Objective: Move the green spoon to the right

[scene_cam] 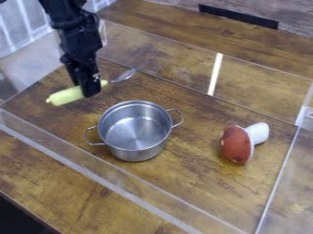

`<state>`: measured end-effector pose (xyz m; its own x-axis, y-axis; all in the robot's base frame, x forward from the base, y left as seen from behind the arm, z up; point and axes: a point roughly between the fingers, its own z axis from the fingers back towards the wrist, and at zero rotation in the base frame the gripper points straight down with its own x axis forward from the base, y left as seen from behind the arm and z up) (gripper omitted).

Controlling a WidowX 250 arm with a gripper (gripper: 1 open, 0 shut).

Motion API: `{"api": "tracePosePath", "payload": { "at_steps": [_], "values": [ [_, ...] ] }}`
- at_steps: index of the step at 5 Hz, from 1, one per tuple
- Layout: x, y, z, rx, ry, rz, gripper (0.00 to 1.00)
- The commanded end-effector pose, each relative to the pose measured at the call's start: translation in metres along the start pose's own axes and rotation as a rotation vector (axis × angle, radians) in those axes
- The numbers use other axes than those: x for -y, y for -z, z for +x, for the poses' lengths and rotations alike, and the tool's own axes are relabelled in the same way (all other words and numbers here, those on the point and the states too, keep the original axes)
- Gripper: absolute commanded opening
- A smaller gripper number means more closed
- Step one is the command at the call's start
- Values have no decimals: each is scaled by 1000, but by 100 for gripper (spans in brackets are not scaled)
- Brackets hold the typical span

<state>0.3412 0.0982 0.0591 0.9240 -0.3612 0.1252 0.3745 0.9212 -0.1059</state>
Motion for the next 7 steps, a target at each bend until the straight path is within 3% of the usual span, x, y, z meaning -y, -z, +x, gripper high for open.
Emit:
{"api": "tracePosePath", "payload": {
  "at_steps": [1,3,7],
  "values": [
    [-6,-29,3,70,-3,57,0],
    [-8,-33,2,85,-16,48,0],
    [16,-42,12,90,-3,41,0]
  ]
}}
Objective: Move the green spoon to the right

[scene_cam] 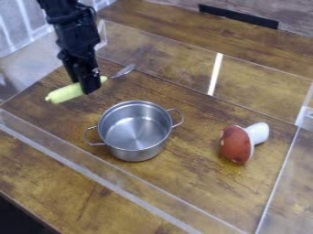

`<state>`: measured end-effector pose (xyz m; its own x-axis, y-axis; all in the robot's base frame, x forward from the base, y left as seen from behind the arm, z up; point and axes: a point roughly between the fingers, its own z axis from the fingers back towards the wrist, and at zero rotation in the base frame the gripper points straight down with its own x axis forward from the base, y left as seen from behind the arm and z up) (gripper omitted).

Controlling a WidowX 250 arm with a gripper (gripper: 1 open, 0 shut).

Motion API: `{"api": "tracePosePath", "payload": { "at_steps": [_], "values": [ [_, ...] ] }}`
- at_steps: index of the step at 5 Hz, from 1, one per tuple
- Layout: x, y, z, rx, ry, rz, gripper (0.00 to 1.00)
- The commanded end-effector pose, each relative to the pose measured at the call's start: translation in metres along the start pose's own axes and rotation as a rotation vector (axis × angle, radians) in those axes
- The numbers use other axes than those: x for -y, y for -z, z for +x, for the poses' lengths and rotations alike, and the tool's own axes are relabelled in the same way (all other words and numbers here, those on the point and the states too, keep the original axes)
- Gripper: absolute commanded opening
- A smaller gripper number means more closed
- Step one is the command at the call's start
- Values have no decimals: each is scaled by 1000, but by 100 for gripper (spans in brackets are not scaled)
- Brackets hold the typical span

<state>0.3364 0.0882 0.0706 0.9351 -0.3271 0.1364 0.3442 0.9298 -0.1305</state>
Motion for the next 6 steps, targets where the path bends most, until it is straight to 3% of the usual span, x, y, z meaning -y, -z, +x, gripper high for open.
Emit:
{"api": "tracePosePath", "payload": {
  "at_steps": [1,3,6],
  "values": [
    [5,-27,11,70,32,53,0],
    [1,-32,13,49,62,67,0],
    [2,-36,16,49,67,76,0]
  ]
}}
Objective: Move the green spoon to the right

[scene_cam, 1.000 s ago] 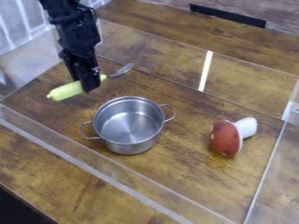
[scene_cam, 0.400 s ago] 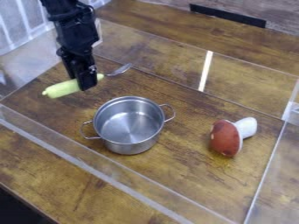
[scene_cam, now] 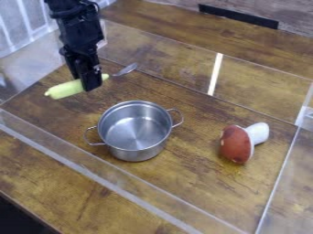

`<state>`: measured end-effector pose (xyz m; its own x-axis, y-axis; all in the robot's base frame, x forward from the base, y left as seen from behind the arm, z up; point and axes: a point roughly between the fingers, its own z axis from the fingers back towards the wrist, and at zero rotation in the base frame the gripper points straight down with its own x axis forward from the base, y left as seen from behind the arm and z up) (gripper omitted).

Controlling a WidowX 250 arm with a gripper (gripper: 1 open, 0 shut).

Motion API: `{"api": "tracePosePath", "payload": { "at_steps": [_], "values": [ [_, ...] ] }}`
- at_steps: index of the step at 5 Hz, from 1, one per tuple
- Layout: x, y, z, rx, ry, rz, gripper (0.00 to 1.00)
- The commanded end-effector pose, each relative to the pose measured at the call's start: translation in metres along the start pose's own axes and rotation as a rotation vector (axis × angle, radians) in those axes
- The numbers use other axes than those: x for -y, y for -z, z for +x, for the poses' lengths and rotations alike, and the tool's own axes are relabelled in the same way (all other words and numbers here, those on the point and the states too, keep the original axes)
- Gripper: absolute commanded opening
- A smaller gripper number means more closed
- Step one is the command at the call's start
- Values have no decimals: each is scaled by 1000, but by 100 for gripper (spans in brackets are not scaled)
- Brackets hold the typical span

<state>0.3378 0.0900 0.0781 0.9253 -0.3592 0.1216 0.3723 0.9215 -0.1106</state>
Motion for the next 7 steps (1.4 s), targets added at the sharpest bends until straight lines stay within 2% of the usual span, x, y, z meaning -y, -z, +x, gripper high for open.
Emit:
{"api": "tracePosePath", "payload": {
  "at_steps": [1,4,7],
  "values": [
    [4,-28,14,69,34,60,0],
    [8,-29,15,71,31,61,0],
    [-1,-28,14,59,11,67,0]
  ]
}}
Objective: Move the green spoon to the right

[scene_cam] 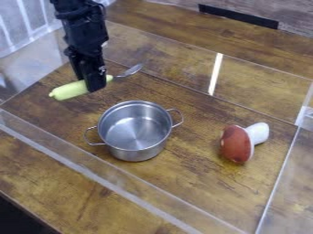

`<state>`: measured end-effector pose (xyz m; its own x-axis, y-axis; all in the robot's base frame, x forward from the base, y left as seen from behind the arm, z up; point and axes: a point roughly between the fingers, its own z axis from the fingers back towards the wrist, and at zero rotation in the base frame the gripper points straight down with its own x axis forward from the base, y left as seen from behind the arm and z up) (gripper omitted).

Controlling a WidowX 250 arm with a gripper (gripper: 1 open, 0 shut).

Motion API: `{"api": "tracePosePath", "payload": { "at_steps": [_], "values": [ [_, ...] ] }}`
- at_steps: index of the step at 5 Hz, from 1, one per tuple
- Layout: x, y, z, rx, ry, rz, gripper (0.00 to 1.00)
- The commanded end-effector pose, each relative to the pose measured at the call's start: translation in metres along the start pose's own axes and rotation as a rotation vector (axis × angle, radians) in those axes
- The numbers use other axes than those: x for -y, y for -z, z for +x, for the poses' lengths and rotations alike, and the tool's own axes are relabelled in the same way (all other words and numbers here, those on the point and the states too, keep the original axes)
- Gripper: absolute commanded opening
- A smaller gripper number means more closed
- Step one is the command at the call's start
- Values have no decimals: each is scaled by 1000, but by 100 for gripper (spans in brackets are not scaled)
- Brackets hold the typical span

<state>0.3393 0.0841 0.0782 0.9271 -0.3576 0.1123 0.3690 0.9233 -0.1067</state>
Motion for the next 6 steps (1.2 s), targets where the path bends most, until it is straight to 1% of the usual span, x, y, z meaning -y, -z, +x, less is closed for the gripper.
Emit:
{"api": "tracePosePath", "payload": {
  "at_steps": [1,2,3,6],
  "values": [
    [-7,-29,9,71,10,65,0],
    [-14,-28,8,74,30,67,0],
    [-15,-28,6,77,26,66,0],
    [-8,-29,4,84,12,59,0]
  ]
}}
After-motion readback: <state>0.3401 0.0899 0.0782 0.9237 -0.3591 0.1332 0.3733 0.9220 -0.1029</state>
